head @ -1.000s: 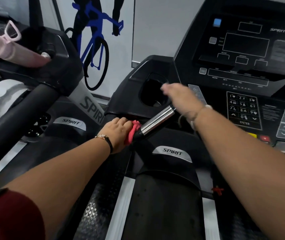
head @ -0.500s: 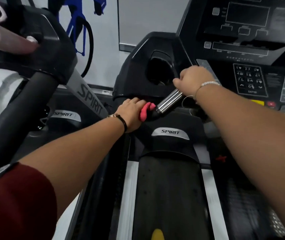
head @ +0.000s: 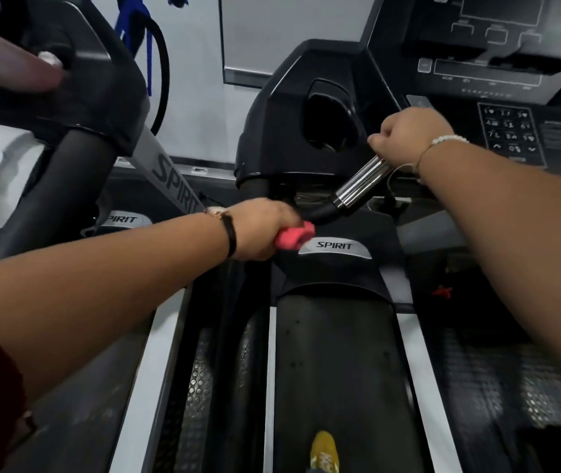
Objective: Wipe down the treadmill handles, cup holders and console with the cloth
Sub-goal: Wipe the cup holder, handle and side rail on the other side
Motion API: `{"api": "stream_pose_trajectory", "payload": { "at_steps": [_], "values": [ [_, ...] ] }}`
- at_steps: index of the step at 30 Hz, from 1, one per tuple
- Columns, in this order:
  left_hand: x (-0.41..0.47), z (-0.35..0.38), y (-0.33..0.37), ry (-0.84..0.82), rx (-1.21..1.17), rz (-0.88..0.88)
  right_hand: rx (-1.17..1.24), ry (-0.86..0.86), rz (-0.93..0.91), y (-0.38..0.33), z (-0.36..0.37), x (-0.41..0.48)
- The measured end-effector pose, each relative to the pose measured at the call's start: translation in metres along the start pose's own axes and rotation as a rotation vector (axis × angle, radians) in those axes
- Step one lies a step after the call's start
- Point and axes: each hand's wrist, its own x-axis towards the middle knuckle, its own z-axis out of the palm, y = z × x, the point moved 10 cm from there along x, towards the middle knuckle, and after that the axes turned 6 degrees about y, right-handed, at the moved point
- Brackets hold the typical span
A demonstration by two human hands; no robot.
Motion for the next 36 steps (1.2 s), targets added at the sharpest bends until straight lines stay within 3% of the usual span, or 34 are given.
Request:
{"api": "stream_pose_trajectory", "payload": {
  "at_steps": [4, 7, 10, 13, 15, 18, 19, 21, 23, 28, 30, 33, 36],
  "values": [
    [-0.012, -0.001, -0.014, -0.061, 0.060, -0.110, 0.021, 0.008, 0.013, 0.002, 0.000, 0.001],
    [0.006, -0.009, -0.004, 0.155, 0.267, -0.118, 0.037, 0.002, 0.027, 0.003, 0.001, 0.001],
    [0.020, -0.019, -0.023, 0.362, 0.323, -0.326, 0.076, 0.013, 0.031, 0.007, 0.003, 0.002],
    [0.017, -0.037, -0.029, 0.647, 0.259, -0.447, 0.126, 0.047, 0.043, 0.011, 0.007, 0.004],
    [0.005, -0.050, -0.045, 0.830, 0.078, -0.585, 0.130, 0.062, 0.046, 0.013, 0.008, 0.006],
    [-0.018, -0.048, -0.066, 0.911, -0.070, -0.740, 0.143, 0.057, 0.046, 0.012, 0.008, 0.007],
    [-0.023, -0.048, -0.070, 0.905, -0.069, -0.758, 0.149, 0.059, 0.048, 0.012, 0.007, 0.007],
    [-0.016, -0.038, -0.077, 0.740, -0.064, -0.747, 0.160, 0.063, 0.054, 0.013, 0.007, 0.006],
    [0.000, -0.029, -0.074, 0.551, -0.022, -0.632, 0.171, 0.057, 0.057, 0.012, 0.007, 0.006],
    [0.011, -0.007, -0.039, 0.288, 0.178, -0.324, 0.175, 0.035, 0.054, 0.011, 0.006, 0.004],
    [0.010, -0.004, -0.038, 0.296, 0.187, -0.349, 0.169, 0.030, 0.050, 0.011, 0.006, 0.003],
    [0.007, -0.019, -0.040, 0.447, 0.134, -0.497, 0.156, 0.030, 0.036, 0.011, 0.006, 0.003],
    [0.019, -0.014, -0.040, 0.340, 0.251, -0.529, 0.138, 0.041, 0.020, 0.012, 0.005, 0.004]
  ]
}}
